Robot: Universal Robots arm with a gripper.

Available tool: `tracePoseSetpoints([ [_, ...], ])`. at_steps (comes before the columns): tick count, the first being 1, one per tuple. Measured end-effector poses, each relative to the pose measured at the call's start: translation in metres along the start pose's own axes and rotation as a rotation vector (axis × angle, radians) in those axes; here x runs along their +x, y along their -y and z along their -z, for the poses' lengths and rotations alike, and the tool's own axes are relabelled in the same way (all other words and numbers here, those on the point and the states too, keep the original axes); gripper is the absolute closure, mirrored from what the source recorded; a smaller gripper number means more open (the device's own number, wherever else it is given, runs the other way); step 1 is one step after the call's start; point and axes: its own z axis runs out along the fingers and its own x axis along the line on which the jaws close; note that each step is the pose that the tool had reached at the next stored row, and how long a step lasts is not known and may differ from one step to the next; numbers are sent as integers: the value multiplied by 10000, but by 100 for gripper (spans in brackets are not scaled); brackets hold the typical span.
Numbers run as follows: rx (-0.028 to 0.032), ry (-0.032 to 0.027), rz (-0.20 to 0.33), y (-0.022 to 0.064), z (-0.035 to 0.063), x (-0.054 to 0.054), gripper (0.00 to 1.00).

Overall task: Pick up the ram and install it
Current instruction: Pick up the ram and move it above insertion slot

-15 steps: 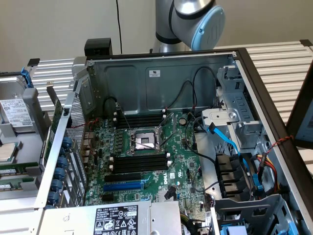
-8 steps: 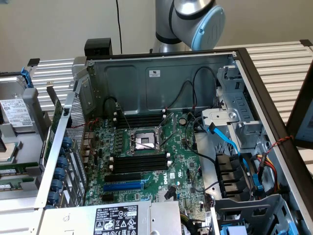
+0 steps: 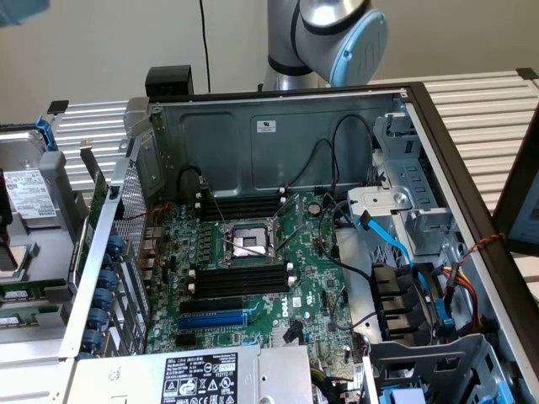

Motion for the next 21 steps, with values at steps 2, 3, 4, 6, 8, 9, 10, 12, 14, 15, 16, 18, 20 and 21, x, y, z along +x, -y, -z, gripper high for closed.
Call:
tracePoseSetpoints([
  [2,1,1,41,2,-37,1,55],
  [3,1,1,76,2,-55,8,55],
  [4,2,1,117,4,-73,14,55],
  [6,2,1,210,11,-109,18,55],
  [8,5,2,336,18,-136,20,55],
  [9,14,2,395,17,-146,21,55],
  [10,22,2,450,18,-157,23,55],
  [12,26,2,515,21,-186,29,55],
  [14,26,2,523,24,-224,38,55],
  [15,29,2,523,26,-241,41,55],
  [16,34,2,522,28,-259,41,55],
  [18,38,2,522,36,-293,42,55],
  [20,38,2,502,49,-320,41,55],
  [21,38,2,482,52,-329,40,55],
])
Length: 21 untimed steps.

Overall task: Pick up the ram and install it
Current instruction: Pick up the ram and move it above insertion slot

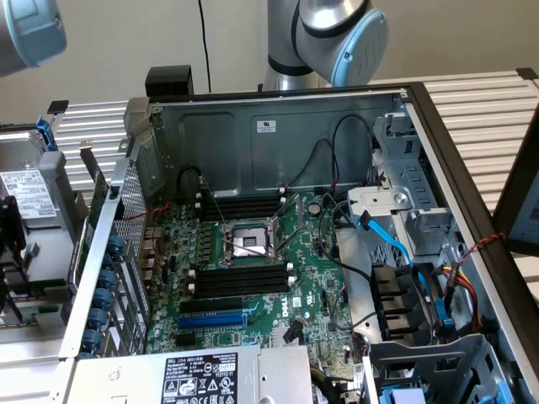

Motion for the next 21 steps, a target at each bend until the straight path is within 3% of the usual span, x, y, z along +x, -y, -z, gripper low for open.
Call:
tracePoseSetpoints([
  [17,-2,-2,-227,19,-84,2,55],
  [21,0,0,-241,19,-103,7,70],
])
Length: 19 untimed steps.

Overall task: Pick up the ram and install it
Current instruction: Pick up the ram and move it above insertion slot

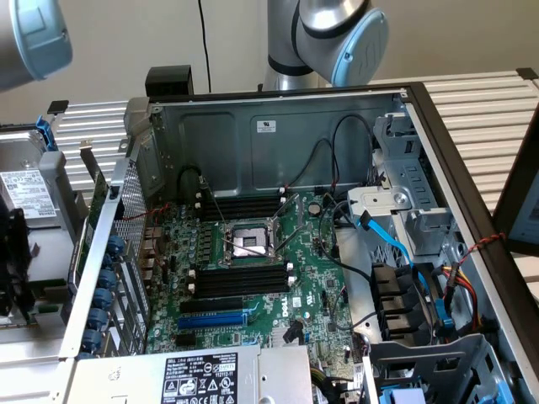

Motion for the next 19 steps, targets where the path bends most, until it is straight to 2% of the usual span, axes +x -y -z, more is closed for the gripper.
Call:
tracePoseSetpoints([
  [1,0,0,-5,0,-1,2,76],
  [2,-3,-3,-11,1,0,6,76],
  [4,2,3,-34,0,30,13,87],
  [19,0,0,-24,6,710,79,87],
])
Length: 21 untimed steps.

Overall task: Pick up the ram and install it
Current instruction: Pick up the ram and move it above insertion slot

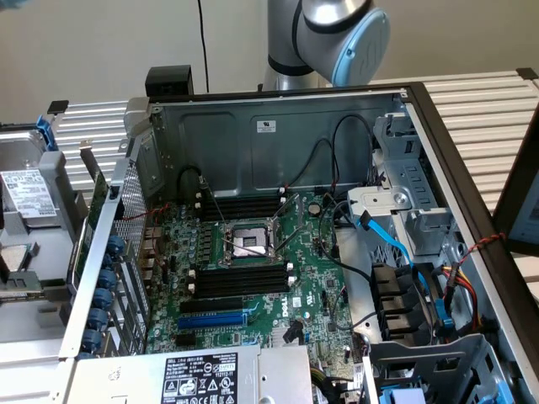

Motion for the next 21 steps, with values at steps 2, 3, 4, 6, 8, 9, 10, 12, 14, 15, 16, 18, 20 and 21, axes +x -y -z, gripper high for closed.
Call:
tracePoseSetpoints([
  [2,-1,0,33,4,90,11,87],
  [3,1,1,56,7,136,18,87],
  [4,-1,3,86,10,184,27,87],
  [6,0,21,162,16,274,48,87],
  [8,1,58,257,22,366,67,87],
  [9,-2,83,304,24,409,75,87],
  [10,-1,120,359,26,453,84,87],
  [12,-3,245,476,31,534,102,87],
  [14,-4,420,568,36,596,123,87],
  [15,-6,497,595,42,626,132,87],
  [16,-6,572,618,48,656,140,87],
  [18,-5,678,645,72,718,151,87],
  [20,-7,702,653,120,767,159,87],
  [21,-16,702,652,157,786,163,87],
])
